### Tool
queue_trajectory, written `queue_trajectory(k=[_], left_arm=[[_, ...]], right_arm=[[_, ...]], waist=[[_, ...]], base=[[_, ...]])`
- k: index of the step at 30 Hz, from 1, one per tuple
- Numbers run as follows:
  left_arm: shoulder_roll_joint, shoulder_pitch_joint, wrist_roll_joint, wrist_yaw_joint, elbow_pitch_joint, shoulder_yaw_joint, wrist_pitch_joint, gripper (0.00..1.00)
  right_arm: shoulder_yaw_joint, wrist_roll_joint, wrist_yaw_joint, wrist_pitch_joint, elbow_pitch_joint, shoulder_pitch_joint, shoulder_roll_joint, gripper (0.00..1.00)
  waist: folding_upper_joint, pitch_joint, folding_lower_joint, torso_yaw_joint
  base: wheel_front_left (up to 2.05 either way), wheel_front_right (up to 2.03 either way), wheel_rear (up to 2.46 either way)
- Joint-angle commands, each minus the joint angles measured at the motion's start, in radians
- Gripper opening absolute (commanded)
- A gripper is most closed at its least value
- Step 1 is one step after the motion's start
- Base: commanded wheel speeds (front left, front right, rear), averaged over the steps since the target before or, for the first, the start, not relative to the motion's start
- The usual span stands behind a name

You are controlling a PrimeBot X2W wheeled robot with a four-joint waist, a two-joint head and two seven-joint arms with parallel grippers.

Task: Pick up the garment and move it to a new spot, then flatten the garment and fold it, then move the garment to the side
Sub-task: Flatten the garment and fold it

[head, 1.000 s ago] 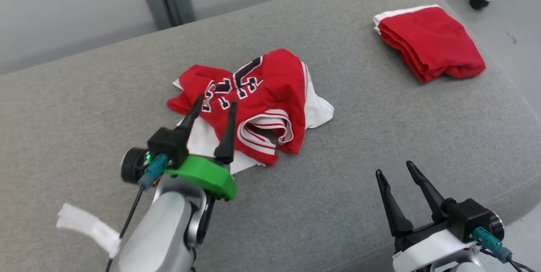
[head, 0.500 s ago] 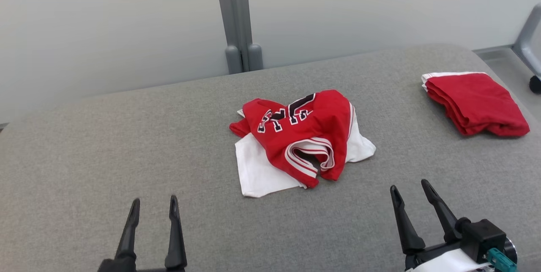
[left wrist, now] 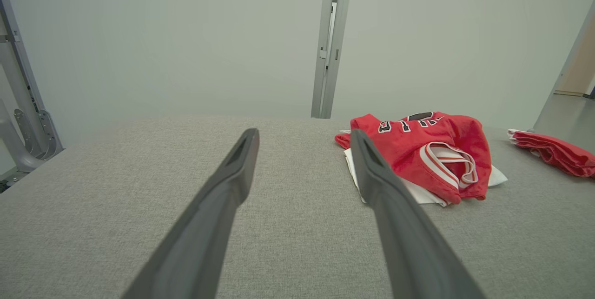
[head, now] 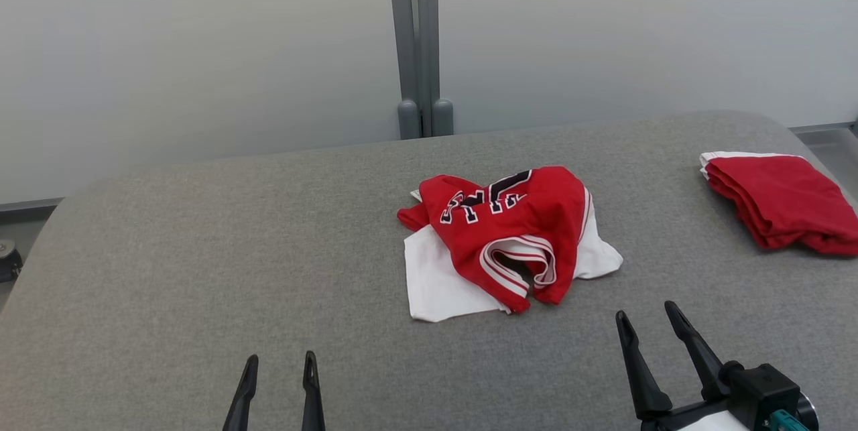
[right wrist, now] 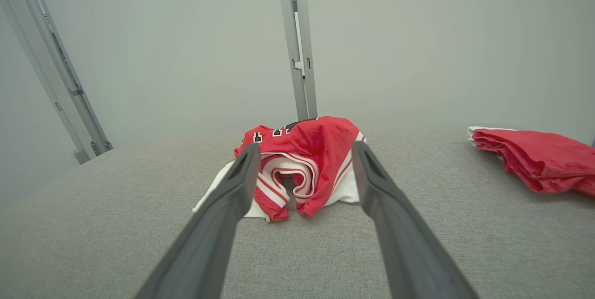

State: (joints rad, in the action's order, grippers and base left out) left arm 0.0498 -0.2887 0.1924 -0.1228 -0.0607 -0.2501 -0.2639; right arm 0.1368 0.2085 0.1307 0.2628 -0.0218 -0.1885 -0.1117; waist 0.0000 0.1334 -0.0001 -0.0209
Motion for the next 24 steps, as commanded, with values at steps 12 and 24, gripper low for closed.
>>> queue_trajectory(k=[12, 24], left_arm=[[0.002, 0.031, -0.034, 0.009, -0.005, 0.019, 0.0, 1.0], [0.001, 0.032, -0.073, 0.029, 0.003, -0.002, 0.0, 1.0]], right_arm=[[-0.003, -0.003, 0.0, 0.003, -0.001, 0.007, 0.013, 1.0], [-0.008, -0.007, 0.0, 0.003, -0.005, 0.013, 0.008, 1.0]], waist=[[0.0, -0.015, 0.0001, 0.018], [0.0, -0.022, 0.0001, 0.02]], base=[[0.0, 0.0, 0.0], [0.0, 0.0, 0.0]])
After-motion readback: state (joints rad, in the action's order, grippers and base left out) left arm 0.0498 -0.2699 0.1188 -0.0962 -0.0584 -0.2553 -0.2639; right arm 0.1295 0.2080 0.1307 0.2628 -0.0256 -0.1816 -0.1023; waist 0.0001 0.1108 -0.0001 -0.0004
